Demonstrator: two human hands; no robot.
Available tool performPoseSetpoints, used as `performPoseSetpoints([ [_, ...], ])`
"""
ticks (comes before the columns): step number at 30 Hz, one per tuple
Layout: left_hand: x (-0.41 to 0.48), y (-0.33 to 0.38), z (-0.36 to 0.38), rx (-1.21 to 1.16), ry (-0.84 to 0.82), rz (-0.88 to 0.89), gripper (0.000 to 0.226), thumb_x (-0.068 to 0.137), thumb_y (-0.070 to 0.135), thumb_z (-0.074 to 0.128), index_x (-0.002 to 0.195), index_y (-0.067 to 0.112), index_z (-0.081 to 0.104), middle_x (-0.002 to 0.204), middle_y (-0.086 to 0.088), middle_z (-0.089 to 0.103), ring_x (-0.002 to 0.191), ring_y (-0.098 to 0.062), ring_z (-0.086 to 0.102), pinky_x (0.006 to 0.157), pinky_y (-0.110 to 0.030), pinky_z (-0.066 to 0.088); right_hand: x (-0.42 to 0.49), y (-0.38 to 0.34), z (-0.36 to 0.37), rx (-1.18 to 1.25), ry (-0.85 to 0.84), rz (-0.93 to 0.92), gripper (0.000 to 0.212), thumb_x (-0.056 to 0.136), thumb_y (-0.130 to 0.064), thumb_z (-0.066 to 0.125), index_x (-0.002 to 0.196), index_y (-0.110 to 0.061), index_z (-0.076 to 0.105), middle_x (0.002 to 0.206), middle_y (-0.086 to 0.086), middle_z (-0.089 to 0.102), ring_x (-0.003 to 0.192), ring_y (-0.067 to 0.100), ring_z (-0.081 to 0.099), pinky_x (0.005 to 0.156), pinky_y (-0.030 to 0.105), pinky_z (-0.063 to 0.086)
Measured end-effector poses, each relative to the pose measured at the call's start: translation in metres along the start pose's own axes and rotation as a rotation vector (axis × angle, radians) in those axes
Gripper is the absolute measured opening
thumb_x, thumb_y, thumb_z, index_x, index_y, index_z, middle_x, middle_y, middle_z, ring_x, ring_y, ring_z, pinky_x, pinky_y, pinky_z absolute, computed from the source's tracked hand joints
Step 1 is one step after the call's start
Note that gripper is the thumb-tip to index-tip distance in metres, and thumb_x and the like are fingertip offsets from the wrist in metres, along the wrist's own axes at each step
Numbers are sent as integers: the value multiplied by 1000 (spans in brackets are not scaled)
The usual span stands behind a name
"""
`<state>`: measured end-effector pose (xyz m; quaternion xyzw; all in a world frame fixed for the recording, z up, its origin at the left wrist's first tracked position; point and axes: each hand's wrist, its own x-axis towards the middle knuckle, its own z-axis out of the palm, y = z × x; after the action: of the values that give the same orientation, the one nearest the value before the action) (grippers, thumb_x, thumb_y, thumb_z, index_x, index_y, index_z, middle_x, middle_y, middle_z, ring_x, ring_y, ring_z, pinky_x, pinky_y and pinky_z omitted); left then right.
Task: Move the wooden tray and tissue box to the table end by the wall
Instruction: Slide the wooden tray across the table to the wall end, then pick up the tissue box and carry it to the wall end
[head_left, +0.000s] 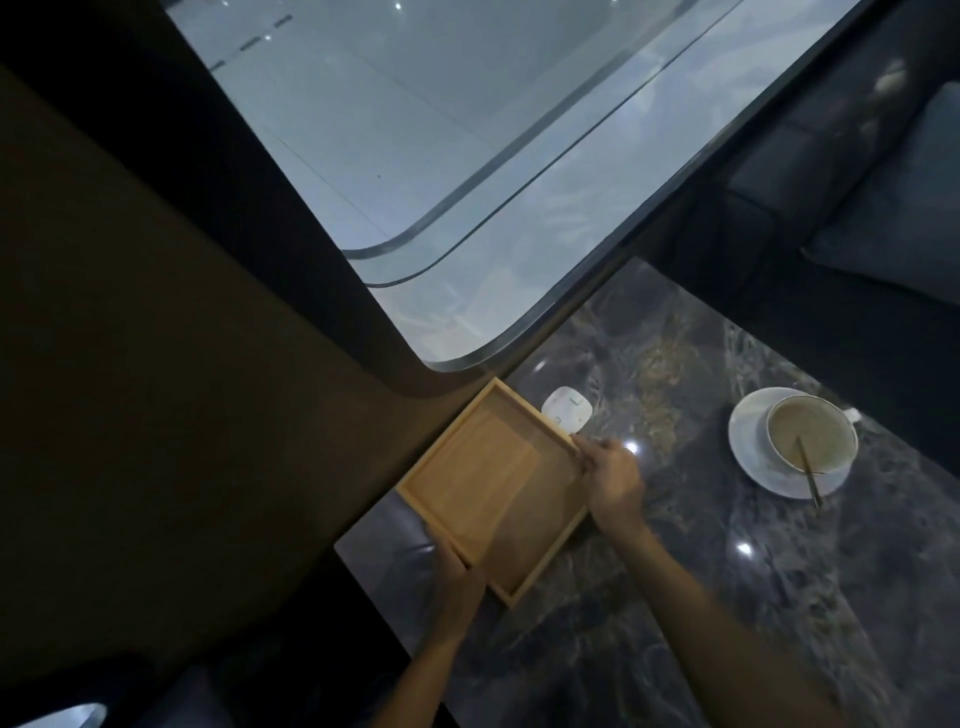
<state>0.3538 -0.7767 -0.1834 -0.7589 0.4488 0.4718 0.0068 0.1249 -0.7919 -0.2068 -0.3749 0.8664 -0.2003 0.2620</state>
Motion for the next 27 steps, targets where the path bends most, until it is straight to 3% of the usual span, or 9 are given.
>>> performPoseSetpoints([
  [2, -4, 6, -7, 31, 20, 57, 70, 90, 7, 57, 146, -8, 18, 135, -21, 48, 117, -33, 51, 83, -14, 28, 1, -2, -1, 18, -22, 25, 33, 91, -23, 50, 120, -34, 61, 107, 1, 63, 101, 24, 58, 85, 43, 53],
  [4, -1, 13, -16, 18, 19, 108, 64, 89, 6, 58, 143, -6, 27, 129, -14, 51, 116, -31, 51, 85, -12, 26, 4, -2, -5, 103, -75, 40, 33, 88, -25, 52, 117, -37, 63, 108, -1, 66, 100, 23, 61, 86, 41, 53],
  [9, 2, 26, -33, -108, 47, 96, 61, 86, 4, 59, 142, 6, 34, 139, -20, 50, 126, -38, 49, 92, -34, 40, -9, 13, -36, 453, -211, 124, 36, 88, -15, 60, 124, -15, 61, 124, 8, 64, 115, 25, 60, 101, 38, 46],
  [13, -5, 26, -20, 2, 70, 225, 100, 75, 12, 70, 152, 13, 7, 145, -28, 42, 131, -44, 43, 108, -48, 40, -75, 52, -73, 454, -168, 122, 36, 89, -19, 61, 125, -13, 61, 120, 4, 65, 110, 19, 62, 95, 32, 48],
  [15, -16, 24, 7, 124, 67, 297, 111, 69, 27, 72, 153, 21, 0, 146, -26, 39, 132, -46, 40, 110, -52, 36, -130, 79, -93, 430, -160, 168, 33, 89, -12, 61, 120, -3, 62, 119, 10, 65, 111, 20, 60, 92, 16, 45],
  [17, -47, 25, 39, 313, 26, 436, 87, 76, 33, 56, 152, 16, 18, 147, -24, 37, 135, -44, 34, 114, -50, 29, -188, 107, -109, 396, -161, 207, 30, 89, -8, 59, 117, 2, 63, 121, 12, 64, 111, 17, 56, 82, -2, 36],
  [22, -176, 7, 132, 691, -242, 791, 70, 76, 22, 56, 141, 5, 40, 141, -28, 44, 131, -44, 41, 113, -48, 31, -344, 199, -149, 317, -26, 367, 24, 90, -13, 59, 112, -11, 69, 118, 6, 69, 110, 13, 59, 95, 25, 43],
  [24, -220, -16, 167, 815, -294, 943, 56, 76, 24, 57, 127, 2, 55, 128, -29, 57, 119, -45, 54, 102, -46, 44, -393, 234, -164, 342, 48, 459, 24, 91, -11, 57, 112, -10, 69, 116, 2, 68, 110, 16, 61, 92, 22, 42],
  [27, -304, -56, 217, 997, -524, 998, 42, 81, 16, 52, 120, 4, 57, 127, -25, 57, 119, -40, 53, 103, -43, 42, -477, 296, -192, 357, 251, 618, 24, 91, -11, 56, 112, -8, 68, 116, 7, 69, 110, 21, 62, 90, 22, 42],
])
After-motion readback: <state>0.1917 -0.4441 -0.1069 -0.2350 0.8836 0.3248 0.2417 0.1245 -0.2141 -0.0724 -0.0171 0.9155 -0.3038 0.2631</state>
